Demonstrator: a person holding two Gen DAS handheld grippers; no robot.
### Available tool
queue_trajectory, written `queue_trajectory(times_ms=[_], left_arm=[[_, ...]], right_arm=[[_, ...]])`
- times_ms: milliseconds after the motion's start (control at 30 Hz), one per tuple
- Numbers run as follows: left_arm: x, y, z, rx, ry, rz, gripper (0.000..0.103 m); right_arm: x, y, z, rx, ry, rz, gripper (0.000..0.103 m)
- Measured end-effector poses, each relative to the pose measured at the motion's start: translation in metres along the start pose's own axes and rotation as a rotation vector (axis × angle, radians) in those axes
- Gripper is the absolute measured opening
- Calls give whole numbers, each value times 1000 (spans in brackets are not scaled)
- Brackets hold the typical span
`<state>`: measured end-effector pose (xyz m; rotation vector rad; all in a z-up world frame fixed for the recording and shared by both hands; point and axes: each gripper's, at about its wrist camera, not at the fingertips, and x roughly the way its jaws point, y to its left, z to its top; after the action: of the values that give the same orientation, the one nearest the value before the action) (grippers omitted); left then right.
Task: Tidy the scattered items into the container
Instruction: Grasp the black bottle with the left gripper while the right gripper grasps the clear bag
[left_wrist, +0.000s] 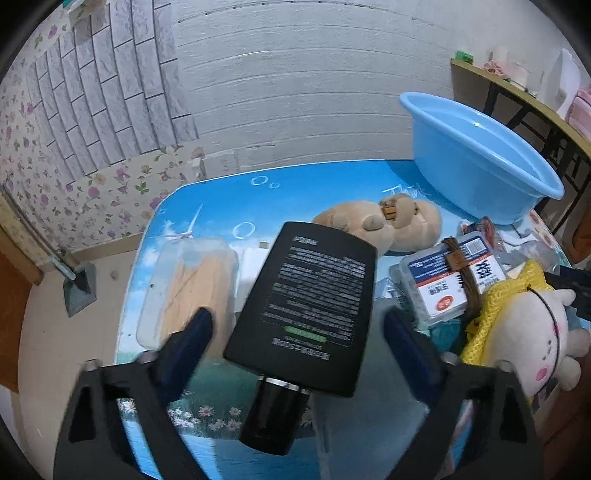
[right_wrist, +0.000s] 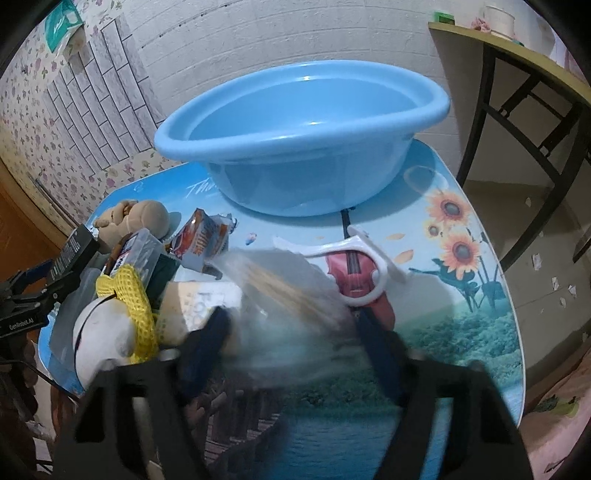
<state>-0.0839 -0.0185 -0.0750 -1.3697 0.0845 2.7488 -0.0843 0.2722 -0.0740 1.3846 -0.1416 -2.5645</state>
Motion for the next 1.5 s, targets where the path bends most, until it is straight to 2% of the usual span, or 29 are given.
queue_trajectory(times_ms=[33, 67, 333, 400, 800, 1100, 1500], left_arm=[[-1, -1, 0, -1, 0, -5, 74], [-2, -1, 1, 2, -4, 3, 71], [-13, -1, -1, -2, -20, -7, 66], [-17, -1, 0, -4, -29, -6, 64], [-28, 1, -4, -5, -34, -14, 62], [-41, 2, -3, -12, -56, -13, 61], [-53, 1, -3, -6, -76, -17, 61]], right_arm=[[0, -1, 0, 0, -2, 5, 59], [-2, -1, 0, -3, -5, 6, 52], [-18, 8, 0, -32, -56, 42, 43], [-23, 10, 2, -42, -71, 46, 36], [-36, 13, 2, -56, -105, 58, 32], [-50, 15, 5, -66, -149, 65, 31], [-56, 17, 3, -66, -165, 71, 30]])
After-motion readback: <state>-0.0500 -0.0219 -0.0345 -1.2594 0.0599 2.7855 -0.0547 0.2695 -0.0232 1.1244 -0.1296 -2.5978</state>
